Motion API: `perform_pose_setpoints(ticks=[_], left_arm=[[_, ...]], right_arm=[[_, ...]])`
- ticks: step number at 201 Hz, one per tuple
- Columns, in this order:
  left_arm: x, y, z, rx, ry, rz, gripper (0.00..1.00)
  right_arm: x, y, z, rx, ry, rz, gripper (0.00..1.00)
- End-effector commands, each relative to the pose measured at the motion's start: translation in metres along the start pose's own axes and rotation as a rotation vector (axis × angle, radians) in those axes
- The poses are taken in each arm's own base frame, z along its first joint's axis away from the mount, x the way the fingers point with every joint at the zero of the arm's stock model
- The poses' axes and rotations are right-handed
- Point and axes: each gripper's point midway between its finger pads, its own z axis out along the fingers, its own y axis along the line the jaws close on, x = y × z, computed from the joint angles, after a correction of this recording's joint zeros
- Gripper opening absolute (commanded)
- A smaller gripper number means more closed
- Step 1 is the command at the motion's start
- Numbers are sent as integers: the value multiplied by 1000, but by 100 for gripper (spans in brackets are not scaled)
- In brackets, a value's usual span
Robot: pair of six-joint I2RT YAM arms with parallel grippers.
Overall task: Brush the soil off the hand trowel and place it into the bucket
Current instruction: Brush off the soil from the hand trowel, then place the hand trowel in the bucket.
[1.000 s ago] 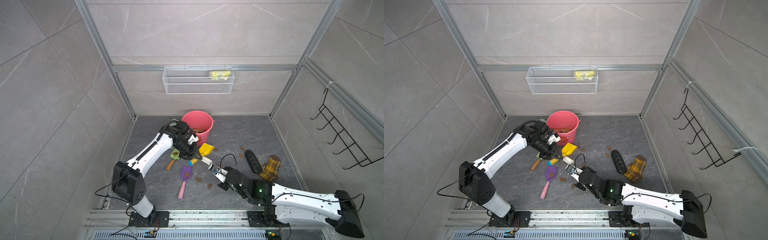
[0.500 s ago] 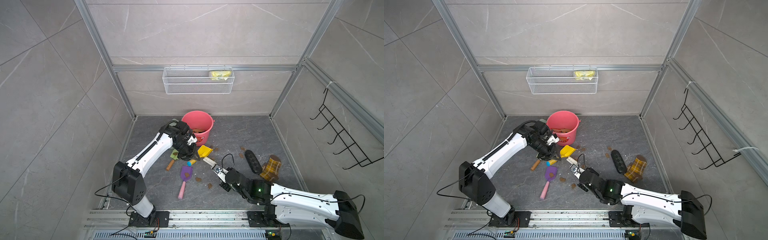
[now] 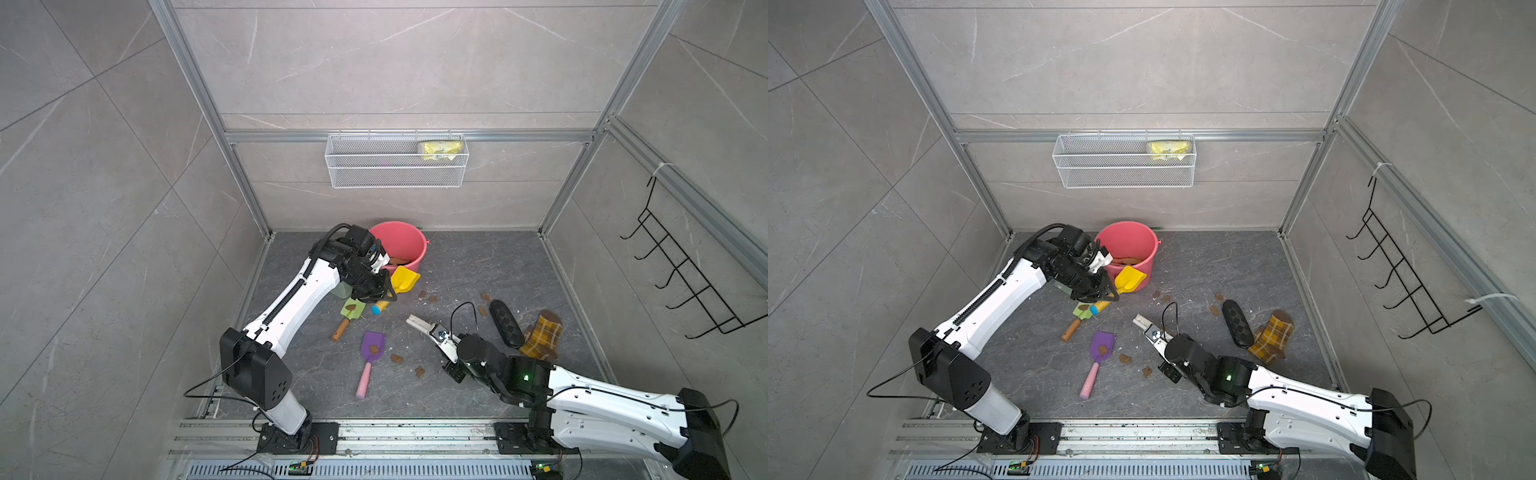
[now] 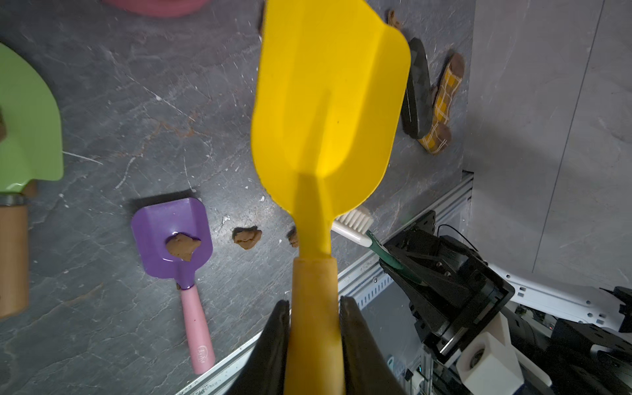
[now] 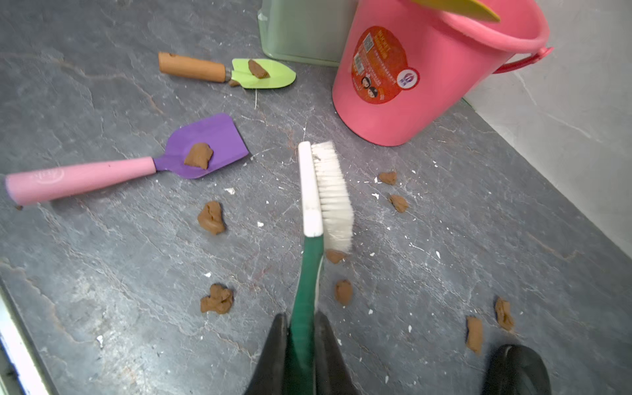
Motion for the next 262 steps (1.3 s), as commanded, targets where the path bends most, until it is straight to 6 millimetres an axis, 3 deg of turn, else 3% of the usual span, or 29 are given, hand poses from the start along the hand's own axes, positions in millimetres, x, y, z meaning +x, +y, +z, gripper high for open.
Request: perform_pose_setpoints(ticks=[1,39,91,184,262], left_arm=[[-35,-5,-30,-24,-174,63,0],[-81,0,-32,-9,-255,32,0],[-121,18,-19,-130,-258,46,0],[-156,33,29,-137,-191,28,1],[-173,49,60,-159,-156,33,20]], right_arm=[[-30,-12,-10,-28,-90,110,0],[-33,-39,-12,14,-83,172,0],[-22,-62,-13,75,-65,237,0],[-15,-64,-10,76,-48,259,0],[-7,-67,-10,95,-36,261,0]])
